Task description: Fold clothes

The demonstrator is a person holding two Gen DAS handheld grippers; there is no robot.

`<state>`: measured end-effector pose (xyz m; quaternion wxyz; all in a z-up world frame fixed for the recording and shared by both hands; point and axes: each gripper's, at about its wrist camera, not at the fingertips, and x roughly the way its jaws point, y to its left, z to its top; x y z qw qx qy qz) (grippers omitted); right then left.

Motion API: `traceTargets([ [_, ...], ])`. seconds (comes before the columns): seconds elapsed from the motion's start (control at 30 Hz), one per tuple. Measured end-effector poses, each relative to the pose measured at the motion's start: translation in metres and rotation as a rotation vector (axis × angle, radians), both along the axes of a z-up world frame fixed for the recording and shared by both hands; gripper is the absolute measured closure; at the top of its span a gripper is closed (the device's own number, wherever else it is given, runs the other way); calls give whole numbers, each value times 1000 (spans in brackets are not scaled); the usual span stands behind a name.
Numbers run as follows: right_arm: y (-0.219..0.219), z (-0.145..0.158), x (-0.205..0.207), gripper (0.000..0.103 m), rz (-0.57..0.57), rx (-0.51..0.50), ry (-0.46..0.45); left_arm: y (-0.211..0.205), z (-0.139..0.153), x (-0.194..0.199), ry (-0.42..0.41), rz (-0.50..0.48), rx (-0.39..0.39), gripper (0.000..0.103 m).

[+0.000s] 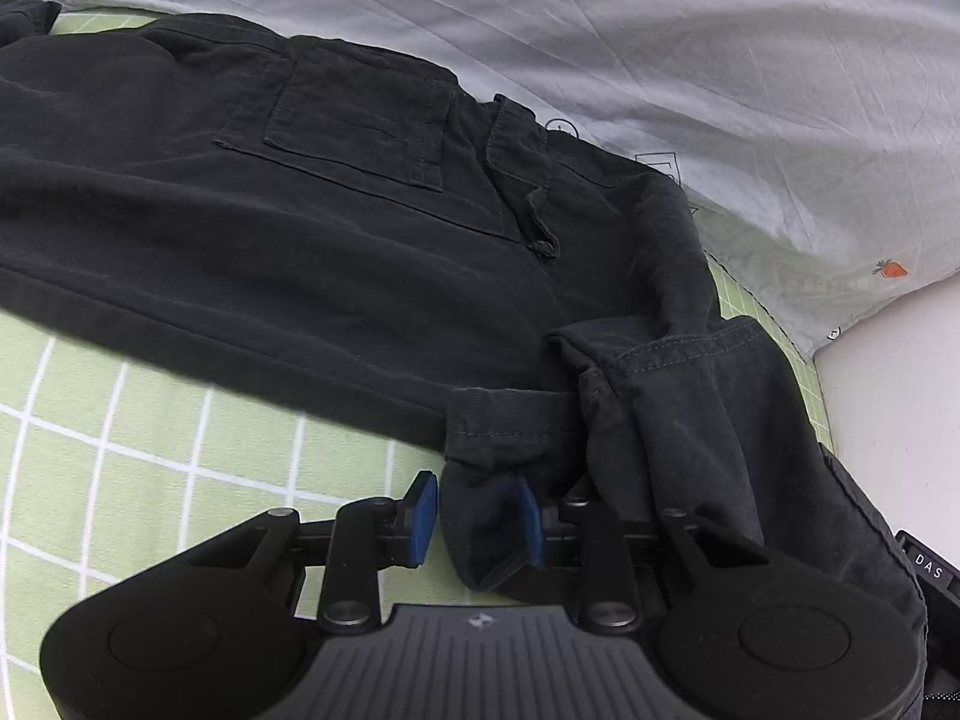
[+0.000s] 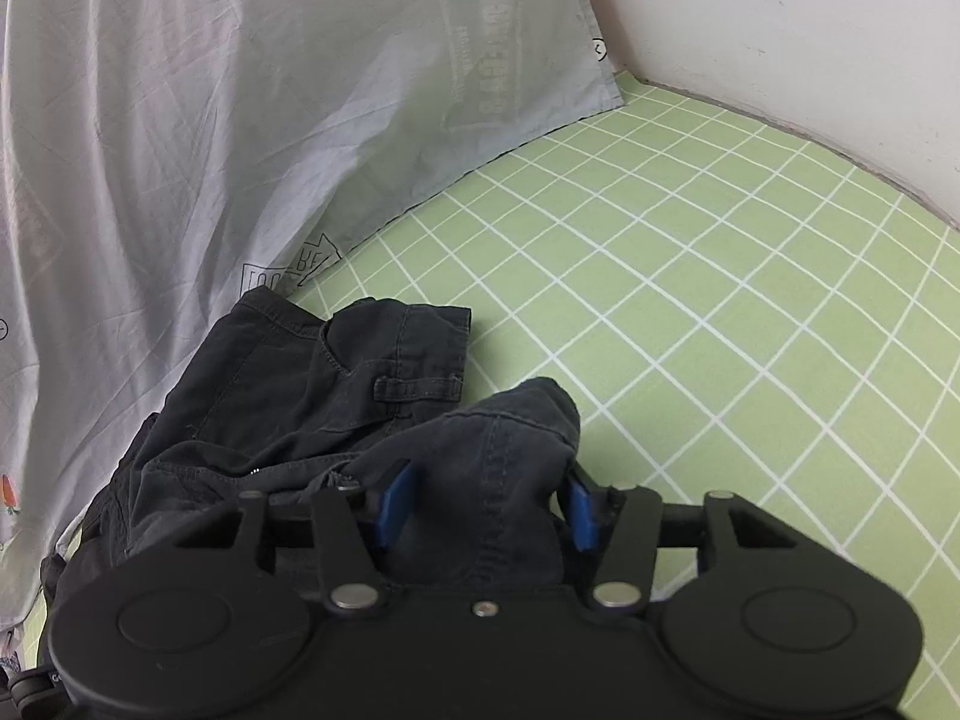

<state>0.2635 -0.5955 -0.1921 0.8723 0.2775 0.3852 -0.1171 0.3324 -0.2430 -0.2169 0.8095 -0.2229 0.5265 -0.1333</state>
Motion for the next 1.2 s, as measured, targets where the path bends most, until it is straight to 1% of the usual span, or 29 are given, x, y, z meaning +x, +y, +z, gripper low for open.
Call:
traceTargets([
  [0.03, -2, 3, 1, 71, 2, -6, -21, -2, 0, 1, 4, 5, 12, 86],
  [0.07, -4, 6, 1, 75, 4, -12, -43, -5, 0, 2, 7, 10, 26, 97],
  [0.1, -6, 9, 2, 80, 5, -19, -65, -7, 0, 2, 11, 16, 40, 98],
  [0.13, -9, 14, 1, 83, -6, -31, -88, -4, 2, 1, 17, 34, 38, 98],
  [0.23, -18, 34, -2, 86, -60, -158, -143, 6, 12, -5, 34, 91, 25, 99],
  [0.27, -21, 42, -3, 86, -81, -228, -158, 11, 18, -8, 37, 110, 19, 99],
  [0.37, -31, 68, -6, 87, -128, -466, -193, 28, 52, -30, -49, 131, 156, 99],
  [0.43, -44, 83, -8, 87, -158, -600, -203, 44, 76, -44, -107, 156, 241, 99],
  [0.47, -51, 88, -8, 87, -162, -634, -203, 56, 89, -50, -128, 187, 282, 99],
  [0.53, -65, 97, -9, 87, -184, -685, -203, 84, 113, -68, -167, 271, 390, 99],
  [0.6, -74, 98, -10, 87, -212, -740, -181, 112, 132, -83, -210, 354, 543, 99],
  [0.63, -77, 95, -10, 87, -226, -761, -159, 125, 135, -89, -220, 382, 588, 99],
  [0.67, -81, 88, -9, 87, -244, -749, -123, 139, 136, -94, -229, 409, 629, 99],
  [0.7, -85, 81, -8, 86, -262, -734, -87, 154, 132, -99, -200, 428, 636, 99],
  [0.77, -91, 61, -7, 81, -285, -653, -2, 178, 119, -109, -132, 477, 603, 98],
  [0.8, -90, 51, -8, 77, -292, -617, 37, 187, 112, -115, -101, 502, 584, 98],
  [0.83, -87, 43, -11, 69, -295, -600, 67, 197, 105, -121, -69, 527, 566, 98],
  [0.87, -84, 39, -18, 64, -304, -585, 75, 204, 98, -128, -46, 554, 546, 98],
  [0.9, -81, 36, -25, 55, -313, -571, 81, 210, 95, -136, -28, 580, 520, 98],
  [0.93, -78, 32, -31, 49, -322, -556, 87, 215, 92, -144, -11, 605, 493, 98],
  [1.0, -73, 26, -45, 39, -340, -519, 99, 222, 86, -152, 18, 630, 454, 98],
  [1.1, -63, 21, -59, 39, -322, -464, 114, 226, 81, -157, 22, 624, 422, 96],
  [1.2, -39, 17, -70, 38, -276, -424, 106, 230, 73, -156, 29, 607, 387, 94],
])
